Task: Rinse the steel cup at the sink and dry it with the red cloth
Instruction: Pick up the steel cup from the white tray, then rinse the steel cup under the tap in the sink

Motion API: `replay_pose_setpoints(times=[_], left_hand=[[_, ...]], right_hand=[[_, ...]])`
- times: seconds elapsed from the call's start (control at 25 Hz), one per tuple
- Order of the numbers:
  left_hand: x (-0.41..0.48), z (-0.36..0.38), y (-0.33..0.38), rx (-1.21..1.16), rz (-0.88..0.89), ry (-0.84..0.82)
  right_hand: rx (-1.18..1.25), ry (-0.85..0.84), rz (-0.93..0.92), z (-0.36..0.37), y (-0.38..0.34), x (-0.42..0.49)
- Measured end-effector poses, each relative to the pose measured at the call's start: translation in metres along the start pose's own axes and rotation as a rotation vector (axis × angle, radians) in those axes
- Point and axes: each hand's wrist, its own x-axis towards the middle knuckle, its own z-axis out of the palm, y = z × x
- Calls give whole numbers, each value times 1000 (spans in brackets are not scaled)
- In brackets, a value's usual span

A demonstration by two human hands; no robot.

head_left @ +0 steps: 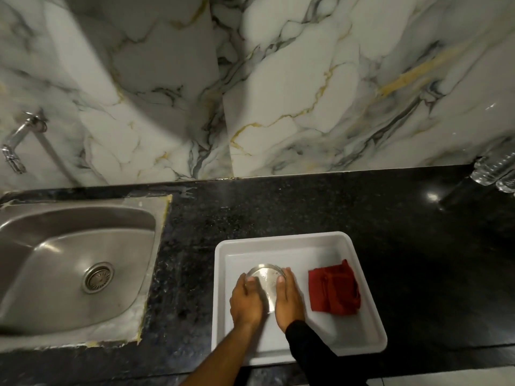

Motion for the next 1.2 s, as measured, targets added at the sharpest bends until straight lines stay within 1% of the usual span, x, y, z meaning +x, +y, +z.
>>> replay_pose_setpoints(times=[0.12, 0.24, 0.44, 0.56, 0.64, 0.68, 0.72, 0.76, 0.8, 0.88, 0.96, 1.08, 1.16, 1.2], left_hand=[[1, -29, 9, -284, 46, 36], [2, -70, 18, -497, 8, 104], [19, -146, 22, -882, -75, 121], [36, -192, 20, -1069, -130, 166], [59, -226, 19, -1157, -184, 205], [74, -247, 20, -1205, -206, 192], [91, -269, 20, -1255, -222, 144], [107, -293, 20, -1283, -226, 102], [122, -315, 18, -1285, -207, 81], [150, -360, 16, -1181, -121, 62], [177, -401, 21, -977, -45, 95], [235, -477, 50, -711, 61, 225], [273, -526, 88, -476, 224, 290], [289, -545, 107, -350, 307, 291]], right_hand=[[395, -26, 35, 4, -37, -7], [646, -73, 83, 22, -76, -21], [993, -318, 252, 97, -134, -49], [1073, -396, 342, 155, -163, -58], [1099, -365, 383, 196, -191, -66], [1123, -357, 405, 221, -206, -70], [1134, -322, 401, 244, -221, -73], [1101, -274, 384, 267, -233, -75], [1035, -252, 357, 288, -245, -75], [973, -269, 293, 327, -267, -75], [993, -265, 270, 360, -287, -68], [967, -219, 285, 416, -324, -55], [964, -194, 318, 446, -345, -45], [976, -187, 340, 459, -355, -40]])
